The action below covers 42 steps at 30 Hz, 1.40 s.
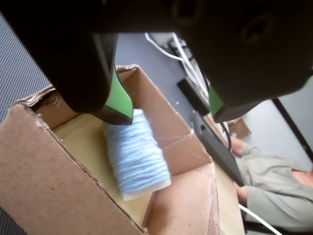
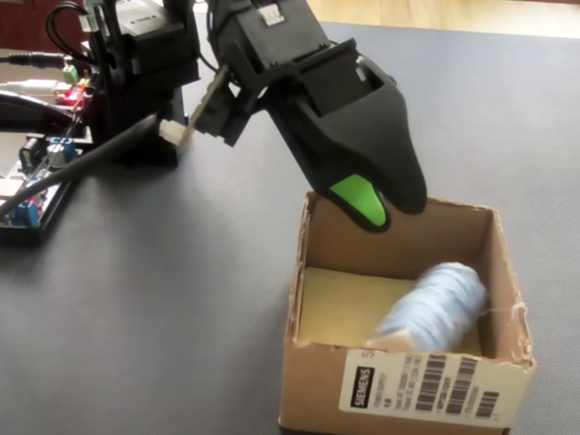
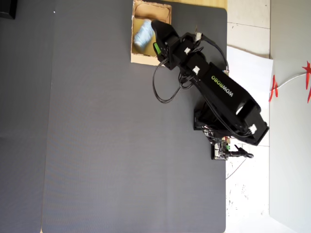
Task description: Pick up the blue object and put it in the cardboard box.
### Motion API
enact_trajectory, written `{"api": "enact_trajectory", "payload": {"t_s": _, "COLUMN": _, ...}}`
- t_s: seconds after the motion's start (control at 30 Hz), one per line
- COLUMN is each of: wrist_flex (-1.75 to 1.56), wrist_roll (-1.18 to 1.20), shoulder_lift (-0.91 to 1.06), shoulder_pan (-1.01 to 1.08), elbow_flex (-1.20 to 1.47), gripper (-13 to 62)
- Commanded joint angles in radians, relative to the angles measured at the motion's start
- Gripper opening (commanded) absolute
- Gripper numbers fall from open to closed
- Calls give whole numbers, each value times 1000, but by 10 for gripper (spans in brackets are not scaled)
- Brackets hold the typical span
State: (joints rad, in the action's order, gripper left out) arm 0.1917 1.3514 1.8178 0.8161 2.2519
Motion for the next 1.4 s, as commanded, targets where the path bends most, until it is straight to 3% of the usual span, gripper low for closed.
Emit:
{"api": "enact_trajectory", "payload": {"t_s": 0.0, "wrist_flex": -35, "wrist_roll": 11, "shoulder_lift": 6, "shoulder_pan": 2, "elbow_flex": -103, "gripper": 317}}
{"api": "enact_trajectory", "payload": {"t_s": 0.37, "wrist_flex": -439, "wrist_roll": 305, "shoulder_lift": 118, "shoulder_pan": -281, "elbow_flex": 146, "gripper": 342}}
{"api": "enact_trajectory", "payload": {"t_s": 0.87, "wrist_flex": -707, "wrist_roll": 334, "shoulder_lift": 253, "shoulder_pan": -495, "elbow_flex": 540, "gripper": 340}}
{"api": "enact_trajectory", "payload": {"t_s": 1.37, "wrist_flex": -687, "wrist_roll": 333, "shoulder_lift": 463, "shoulder_pan": -554, "elbow_flex": 831, "gripper": 339}}
